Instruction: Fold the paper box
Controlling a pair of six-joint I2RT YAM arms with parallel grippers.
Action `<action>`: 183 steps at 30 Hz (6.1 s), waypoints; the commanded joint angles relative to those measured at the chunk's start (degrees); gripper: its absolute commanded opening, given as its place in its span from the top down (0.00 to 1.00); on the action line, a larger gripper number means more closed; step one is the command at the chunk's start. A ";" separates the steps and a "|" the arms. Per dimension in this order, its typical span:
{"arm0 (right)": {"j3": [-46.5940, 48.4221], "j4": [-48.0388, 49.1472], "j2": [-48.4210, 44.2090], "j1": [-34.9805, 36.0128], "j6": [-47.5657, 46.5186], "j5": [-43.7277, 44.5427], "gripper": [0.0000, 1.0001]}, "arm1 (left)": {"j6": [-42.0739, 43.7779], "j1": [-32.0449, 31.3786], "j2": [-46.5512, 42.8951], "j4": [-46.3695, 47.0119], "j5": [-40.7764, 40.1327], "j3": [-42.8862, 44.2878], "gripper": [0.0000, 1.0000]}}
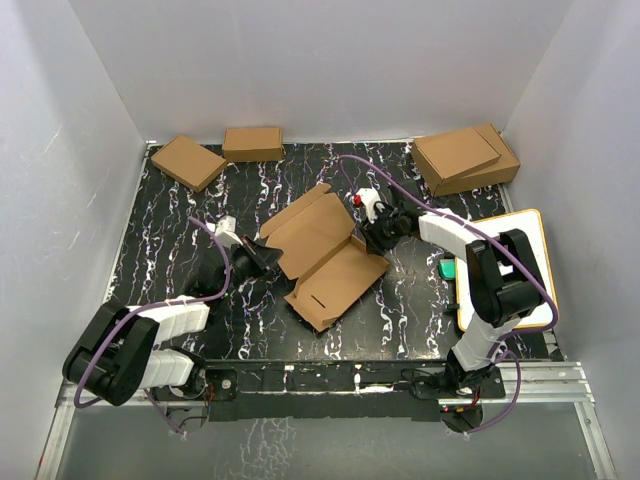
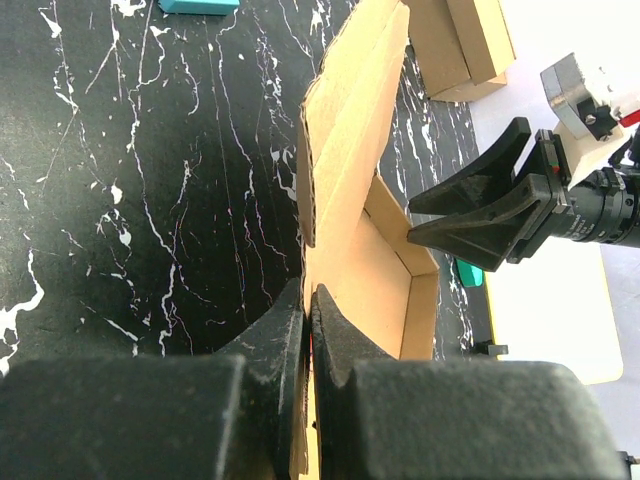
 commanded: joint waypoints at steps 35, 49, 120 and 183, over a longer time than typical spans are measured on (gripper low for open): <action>-2.21 1.22 -13.31 -15.05 2.70 -33.76 0.40 | 29.01 6.36 15.94 -24.82 30.55 30.49 0.98; -2.49 1.19 -12.31 -16.13 2.69 -35.13 0.40 | 30.16 10.06 4.18 -35.52 7.64 31.78 0.23; -12.88 30.68 -9.63 -23.69 29.68 -47.70 0.25 | 11.64 11.22 23.40 21.73 34.83 17.50 1.00; -21.42 76.46 -3.17 -16.75 52.78 -56.09 0.92 | 21.37 10.09 -3.51 -15.05 15.94 13.15 0.48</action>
